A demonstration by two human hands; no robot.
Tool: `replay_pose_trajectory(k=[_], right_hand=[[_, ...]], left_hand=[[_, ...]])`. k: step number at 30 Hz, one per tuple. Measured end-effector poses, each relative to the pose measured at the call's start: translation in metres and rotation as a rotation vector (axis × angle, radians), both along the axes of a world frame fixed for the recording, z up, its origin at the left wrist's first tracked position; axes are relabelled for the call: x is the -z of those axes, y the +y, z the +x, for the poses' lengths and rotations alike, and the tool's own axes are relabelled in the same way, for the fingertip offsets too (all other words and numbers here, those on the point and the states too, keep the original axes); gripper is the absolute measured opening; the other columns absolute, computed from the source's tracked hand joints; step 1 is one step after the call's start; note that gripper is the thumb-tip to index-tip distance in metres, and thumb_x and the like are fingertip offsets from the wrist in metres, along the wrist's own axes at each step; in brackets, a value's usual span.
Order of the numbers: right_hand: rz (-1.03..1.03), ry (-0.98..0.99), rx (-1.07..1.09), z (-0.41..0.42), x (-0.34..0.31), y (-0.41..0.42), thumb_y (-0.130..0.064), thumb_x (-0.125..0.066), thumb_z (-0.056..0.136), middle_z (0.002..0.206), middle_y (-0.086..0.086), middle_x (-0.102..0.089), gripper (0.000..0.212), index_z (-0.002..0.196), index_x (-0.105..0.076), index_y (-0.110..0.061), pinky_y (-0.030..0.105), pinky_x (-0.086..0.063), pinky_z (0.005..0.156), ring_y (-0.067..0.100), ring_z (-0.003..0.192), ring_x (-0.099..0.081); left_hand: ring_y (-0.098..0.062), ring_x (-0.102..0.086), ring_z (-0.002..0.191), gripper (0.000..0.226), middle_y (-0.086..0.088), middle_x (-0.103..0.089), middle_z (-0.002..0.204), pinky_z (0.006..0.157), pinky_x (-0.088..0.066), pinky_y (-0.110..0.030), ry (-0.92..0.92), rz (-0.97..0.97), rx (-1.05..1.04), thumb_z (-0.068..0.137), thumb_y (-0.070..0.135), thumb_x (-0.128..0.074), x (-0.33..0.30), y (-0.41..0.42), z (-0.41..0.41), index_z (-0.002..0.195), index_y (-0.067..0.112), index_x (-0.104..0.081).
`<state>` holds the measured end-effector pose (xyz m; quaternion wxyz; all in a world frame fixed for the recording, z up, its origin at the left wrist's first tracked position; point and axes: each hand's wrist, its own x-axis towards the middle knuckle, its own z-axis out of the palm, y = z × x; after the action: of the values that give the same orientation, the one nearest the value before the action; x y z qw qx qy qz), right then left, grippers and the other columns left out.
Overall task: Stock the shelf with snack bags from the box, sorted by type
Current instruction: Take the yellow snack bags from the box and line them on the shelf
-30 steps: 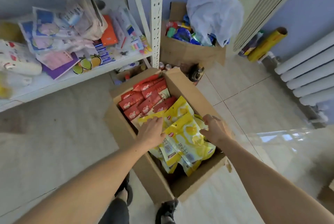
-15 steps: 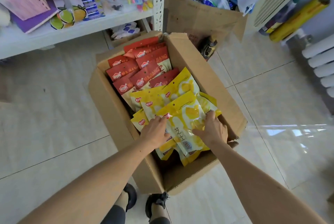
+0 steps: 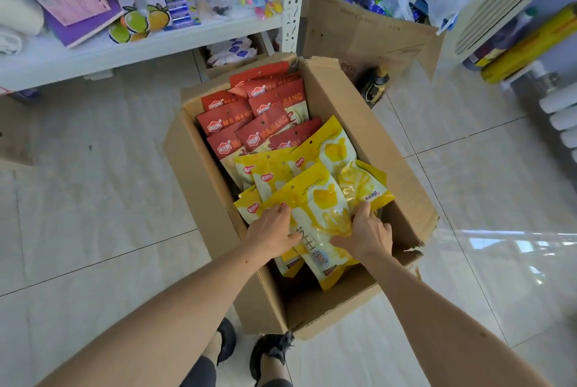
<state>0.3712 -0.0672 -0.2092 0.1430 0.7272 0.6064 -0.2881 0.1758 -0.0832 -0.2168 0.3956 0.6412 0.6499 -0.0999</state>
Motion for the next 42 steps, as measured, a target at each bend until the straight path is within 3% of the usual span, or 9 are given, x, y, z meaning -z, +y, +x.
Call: replay_pose_trajectory(k=[5,13,15,20,23,28,32,35,42], right_hand=[[-0.068,0.057,0.025,0.010,-0.008,0.008,-0.057,-0.080,0.064,0.103,-0.003,-0.059,0.060,0.105,-0.053,-0.022,0.041,-0.034,0.095,0.023,0.107,-0.056],[-0.068,0.641,0.333,0.019,-0.043,0.036,-0.026,-0.089,0.066,0.099,-0.004,-0.070,0.041,0.101,-0.068,-0.018,0.033,-0.059,0.075,0.016,0.094,-0.068],[-0.076,0.691,0.344,0.012,-0.047,0.042,-0.023,-0.089,0.067,0.099,0.002,-0.070,0.040,0.099,-0.068,-0.014,0.029,-0.059,0.071,0.018,0.094,-0.069],[-0.116,0.664,0.308,-0.001,-0.045,0.050,-0.044,-0.089,0.051,0.107,0.013,-0.067,0.066,0.102,-0.067,-0.010,0.049,-0.055,0.089,0.027,0.100,-0.066],[-0.160,0.678,0.285,-0.001,-0.043,0.054,-0.013,-0.090,0.059,0.110,0.008,-0.065,0.055,0.109,-0.065,-0.013,0.039,-0.056,0.089,0.022,0.102,-0.064],[0.040,0.264,0.010,0.009,-0.034,0.057,0.008,-0.069,0.066,0.132,0.003,-0.041,0.082,0.138,-0.040,-0.017,0.034,-0.045,0.097,0.021,0.121,-0.040],[0.190,-0.074,-0.154,0.005,-0.028,0.057,-0.027,-0.071,0.082,0.134,0.007,-0.043,0.061,0.131,-0.039,-0.011,0.038,-0.037,0.101,0.027,0.123,-0.040],[0.175,-0.139,-0.194,-0.007,-0.021,0.057,-0.053,-0.070,0.079,0.133,0.010,-0.043,0.073,0.129,-0.039,-0.009,0.038,-0.036,0.104,0.029,0.124,-0.041],[0.128,-0.177,-0.055,-0.020,-0.013,0.063,-0.053,-0.071,0.076,0.131,0.010,-0.046,0.070,0.126,-0.047,-0.011,0.037,-0.033,0.101,0.029,0.121,-0.040]], left_hand=[[-0.023,-0.048,0.123,0.068,-0.007,-0.047,0.135,0.090,-0.050,-0.039,0.003,0.030,-0.018,0.091,0.051,-0.056,-0.005,-0.001,-0.009,0.142,0.011,-0.034],[-0.019,-0.058,0.109,0.084,0.003,-0.057,0.121,0.080,-0.048,-0.029,-0.133,-0.060,-0.178,0.073,0.072,-0.062,-0.020,0.017,-0.019,0.130,0.014,-0.042],[-0.015,-0.057,0.113,0.077,0.012,-0.057,0.122,0.084,-0.047,-0.027,-0.285,-0.099,-0.243,0.074,0.067,-0.067,-0.024,0.022,-0.017,0.132,0.022,-0.043],[-0.003,-0.062,0.108,0.058,0.019,-0.067,0.115,0.094,-0.051,-0.030,-0.680,-0.155,-0.576,0.070,0.045,-0.083,-0.024,0.026,-0.022,0.121,0.034,-0.059],[-0.001,-0.066,0.097,0.045,0.013,-0.071,0.106,0.084,-0.053,-0.023,-0.722,-0.190,-0.683,0.071,0.028,-0.086,-0.020,0.028,-0.026,0.111,0.028,-0.065],[-0.012,-0.070,0.095,0.048,0.008,-0.074,0.103,0.091,-0.054,-0.040,-0.658,-0.199,-0.805,0.068,0.033,-0.087,-0.005,0.033,-0.037,0.110,0.023,-0.068],[-0.013,-0.069,0.096,0.055,0.009,-0.073,0.104,0.090,-0.056,-0.042,-0.591,-0.182,-0.755,0.062,0.039,-0.087,0.000,0.038,-0.044,0.111,0.027,-0.068],[-0.012,-0.069,0.096,0.047,0.009,-0.072,0.104,0.089,-0.056,-0.040,-0.532,-0.166,-0.694,0.068,0.033,-0.086,0.001,0.039,-0.045,0.111,0.027,-0.068],[-0.015,-0.066,0.102,0.056,0.005,-0.069,0.112,0.088,-0.056,-0.038,-0.435,-0.150,-0.644,0.069,0.034,-0.085,0.004,0.041,-0.052,0.119,0.022,-0.064]])
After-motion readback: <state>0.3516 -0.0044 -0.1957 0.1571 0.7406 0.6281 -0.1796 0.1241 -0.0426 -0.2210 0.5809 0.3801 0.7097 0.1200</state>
